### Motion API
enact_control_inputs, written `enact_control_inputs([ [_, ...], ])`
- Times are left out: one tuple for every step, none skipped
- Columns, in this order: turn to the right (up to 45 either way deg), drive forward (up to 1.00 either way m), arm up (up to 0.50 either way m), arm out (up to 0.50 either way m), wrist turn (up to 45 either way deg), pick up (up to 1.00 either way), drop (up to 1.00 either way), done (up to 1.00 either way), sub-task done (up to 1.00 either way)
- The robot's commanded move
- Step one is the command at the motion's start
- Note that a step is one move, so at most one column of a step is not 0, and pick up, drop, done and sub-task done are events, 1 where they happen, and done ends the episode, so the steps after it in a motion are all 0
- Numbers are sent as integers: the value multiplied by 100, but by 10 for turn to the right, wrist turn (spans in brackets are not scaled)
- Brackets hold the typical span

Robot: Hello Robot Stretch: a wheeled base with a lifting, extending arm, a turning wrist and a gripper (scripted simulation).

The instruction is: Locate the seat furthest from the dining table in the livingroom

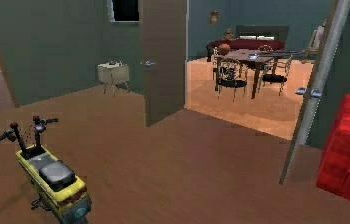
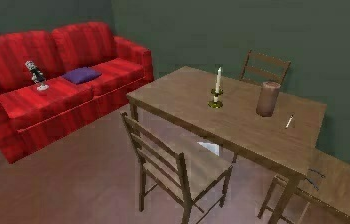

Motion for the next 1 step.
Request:
enact_control_inputs([
  [60,0,0,0,0,0,0,0,0],
])
